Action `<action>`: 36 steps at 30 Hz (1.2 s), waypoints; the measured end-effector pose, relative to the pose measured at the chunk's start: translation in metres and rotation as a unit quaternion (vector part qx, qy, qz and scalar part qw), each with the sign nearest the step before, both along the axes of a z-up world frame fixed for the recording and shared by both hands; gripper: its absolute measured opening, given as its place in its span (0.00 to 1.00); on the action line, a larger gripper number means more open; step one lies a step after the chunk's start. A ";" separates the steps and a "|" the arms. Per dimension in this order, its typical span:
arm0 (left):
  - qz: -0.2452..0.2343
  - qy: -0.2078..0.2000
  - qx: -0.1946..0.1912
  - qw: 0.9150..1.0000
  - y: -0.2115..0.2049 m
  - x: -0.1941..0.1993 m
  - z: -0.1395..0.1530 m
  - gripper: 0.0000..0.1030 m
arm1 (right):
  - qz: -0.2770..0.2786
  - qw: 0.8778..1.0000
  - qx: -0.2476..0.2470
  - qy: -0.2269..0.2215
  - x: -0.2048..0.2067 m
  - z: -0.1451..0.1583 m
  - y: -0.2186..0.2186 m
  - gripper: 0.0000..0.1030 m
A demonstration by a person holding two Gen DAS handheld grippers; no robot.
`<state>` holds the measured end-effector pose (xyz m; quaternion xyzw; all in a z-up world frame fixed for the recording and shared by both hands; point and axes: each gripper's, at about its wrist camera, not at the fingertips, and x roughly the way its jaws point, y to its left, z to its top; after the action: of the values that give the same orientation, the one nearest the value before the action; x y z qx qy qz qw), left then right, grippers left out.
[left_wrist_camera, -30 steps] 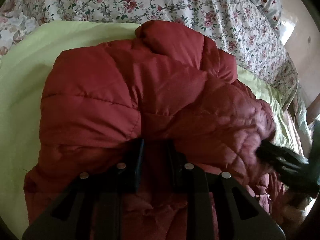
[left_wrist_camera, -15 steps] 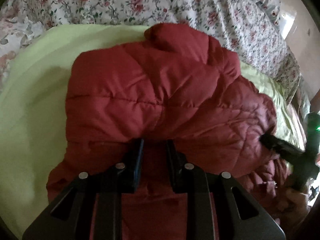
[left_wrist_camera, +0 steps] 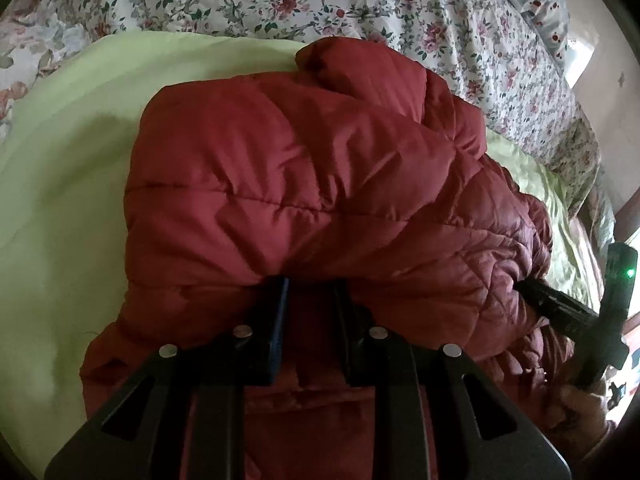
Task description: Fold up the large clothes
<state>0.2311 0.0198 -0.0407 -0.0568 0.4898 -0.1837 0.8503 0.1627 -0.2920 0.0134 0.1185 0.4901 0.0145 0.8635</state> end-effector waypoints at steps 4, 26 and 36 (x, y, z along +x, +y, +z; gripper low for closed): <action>0.000 0.003 0.002 1.000 0.000 -0.003 0.006 0.20 | -0.006 1.000 0.019 0.000 -0.001 0.004 -0.003 0.42; 0.022 0.010 0.017 1.000 0.049 -0.108 0.038 0.43 | -0.006 0.998 0.069 -0.005 -0.128 0.042 -0.021 0.58; 0.067 0.031 -0.013 0.997 0.093 -0.155 0.035 0.43 | -0.018 0.997 0.068 0.010 -0.185 0.048 -0.033 0.64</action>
<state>0.0760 0.1124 -0.0059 -0.1058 0.5090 -0.1308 0.8442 -0.0222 -0.3254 0.0610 0.1857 0.4944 0.0304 0.8487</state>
